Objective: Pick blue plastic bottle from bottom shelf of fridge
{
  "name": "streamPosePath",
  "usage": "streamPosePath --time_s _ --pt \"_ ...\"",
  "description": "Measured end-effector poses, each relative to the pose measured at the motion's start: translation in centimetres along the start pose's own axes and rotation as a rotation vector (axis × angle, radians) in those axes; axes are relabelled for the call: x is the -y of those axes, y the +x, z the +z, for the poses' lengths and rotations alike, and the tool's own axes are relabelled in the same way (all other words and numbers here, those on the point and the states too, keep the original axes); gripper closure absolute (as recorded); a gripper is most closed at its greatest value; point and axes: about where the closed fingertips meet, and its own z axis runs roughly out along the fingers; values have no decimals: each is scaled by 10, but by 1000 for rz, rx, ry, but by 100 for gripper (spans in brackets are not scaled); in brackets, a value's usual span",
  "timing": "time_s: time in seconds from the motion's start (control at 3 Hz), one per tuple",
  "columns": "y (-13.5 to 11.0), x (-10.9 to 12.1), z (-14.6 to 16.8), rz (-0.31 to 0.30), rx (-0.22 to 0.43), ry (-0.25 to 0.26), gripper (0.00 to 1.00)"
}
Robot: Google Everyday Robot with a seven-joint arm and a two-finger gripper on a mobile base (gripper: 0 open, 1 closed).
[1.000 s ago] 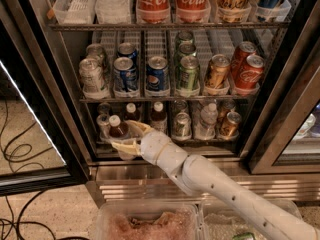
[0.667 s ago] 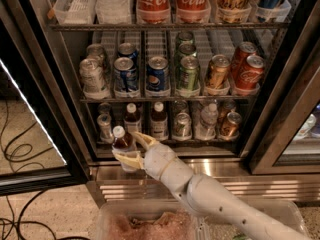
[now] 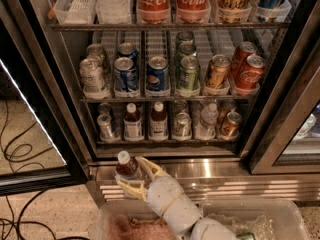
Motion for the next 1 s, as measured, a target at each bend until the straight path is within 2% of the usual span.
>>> streamPosePath --time_s 0.67,1.0 --pt "15 -45 -69 2 -21 119 100" --pt "15 -45 -69 2 -21 119 100"
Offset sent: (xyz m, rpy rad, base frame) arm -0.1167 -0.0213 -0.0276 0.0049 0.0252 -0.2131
